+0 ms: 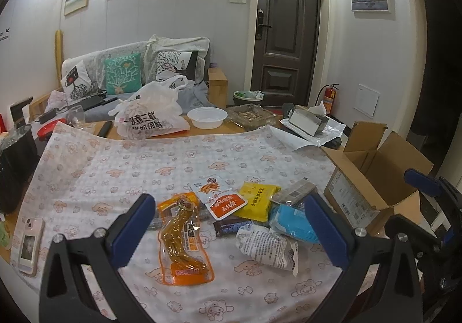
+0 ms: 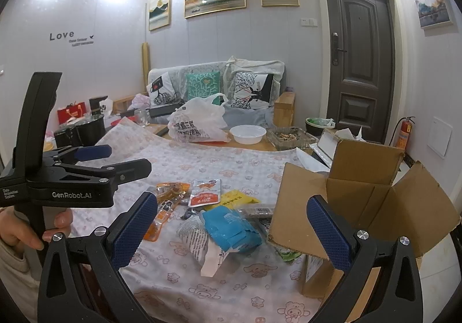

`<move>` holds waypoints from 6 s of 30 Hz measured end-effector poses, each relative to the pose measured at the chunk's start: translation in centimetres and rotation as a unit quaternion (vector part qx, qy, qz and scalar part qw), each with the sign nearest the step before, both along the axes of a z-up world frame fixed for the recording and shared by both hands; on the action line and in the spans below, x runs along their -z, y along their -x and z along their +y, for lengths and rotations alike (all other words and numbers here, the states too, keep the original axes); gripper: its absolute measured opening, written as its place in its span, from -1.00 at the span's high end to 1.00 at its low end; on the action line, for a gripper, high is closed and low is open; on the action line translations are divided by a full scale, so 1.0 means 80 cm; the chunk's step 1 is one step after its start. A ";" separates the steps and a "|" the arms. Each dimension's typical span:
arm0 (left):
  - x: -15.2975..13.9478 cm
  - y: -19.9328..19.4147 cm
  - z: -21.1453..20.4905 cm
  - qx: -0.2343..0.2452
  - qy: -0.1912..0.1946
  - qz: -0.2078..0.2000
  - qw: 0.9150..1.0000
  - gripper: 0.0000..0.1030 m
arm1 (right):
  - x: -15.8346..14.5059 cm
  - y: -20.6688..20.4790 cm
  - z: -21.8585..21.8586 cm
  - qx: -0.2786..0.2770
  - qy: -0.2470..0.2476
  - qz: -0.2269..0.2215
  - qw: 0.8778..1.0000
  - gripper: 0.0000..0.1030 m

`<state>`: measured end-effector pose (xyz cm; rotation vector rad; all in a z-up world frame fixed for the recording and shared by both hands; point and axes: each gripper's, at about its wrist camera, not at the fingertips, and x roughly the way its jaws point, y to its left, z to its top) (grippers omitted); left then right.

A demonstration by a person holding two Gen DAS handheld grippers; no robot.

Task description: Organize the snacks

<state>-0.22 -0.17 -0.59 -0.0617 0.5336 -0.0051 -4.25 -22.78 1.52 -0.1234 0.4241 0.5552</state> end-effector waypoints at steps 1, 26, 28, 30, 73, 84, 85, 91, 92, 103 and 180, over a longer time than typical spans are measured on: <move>-0.001 0.000 0.000 0.000 0.000 0.000 1.000 -0.99 | 0.000 0.000 0.000 0.000 0.000 0.000 1.000 -1.00; 0.001 0.002 -0.003 0.000 0.002 0.001 1.000 -0.99 | 0.003 0.000 0.001 0.003 0.000 0.001 1.000 -1.00; 0.002 0.003 -0.004 0.000 0.003 0.000 1.000 -0.99 | 0.003 0.000 0.001 0.004 0.000 0.001 1.000 -1.00; 0.002 0.003 -0.004 0.000 0.003 0.001 1.000 -0.99 | 0.005 0.000 0.001 0.004 0.000 0.002 1.000 -1.00; 0.110 -0.104 0.060 0.102 0.063 0.131 0.984 -0.99 | 0.189 -0.107 0.074 -0.065 0.043 0.200 0.977 -0.25; 0.144 -0.118 0.049 0.139 0.101 0.179 0.969 -0.99 | 0.194 -0.118 0.109 -0.054 0.058 0.206 0.975 -0.38; 0.145 -0.118 0.048 0.145 0.105 0.181 0.967 -0.99 | 0.194 -0.116 0.110 -0.050 0.063 0.202 0.976 -0.33; 0.144 -0.113 0.044 0.186 0.151 0.177 0.955 -0.99 | 0.191 -0.106 0.108 -0.060 0.075 0.181 0.979 0.31; 0.144 -0.113 0.042 0.193 0.160 0.179 0.951 -0.99 | 0.190 -0.104 0.108 -0.063 0.073 0.179 0.979 0.39; 0.113 -0.094 0.027 0.236 0.208 0.157 0.936 -0.95 | 0.145 -0.072 0.113 -0.112 0.024 0.142 0.983 0.55; 0.027 -0.074 0.079 0.144 0.044 0.104 0.983 -0.70 | 0.085 -0.080 0.096 -0.010 -0.049 0.213 0.976 -0.38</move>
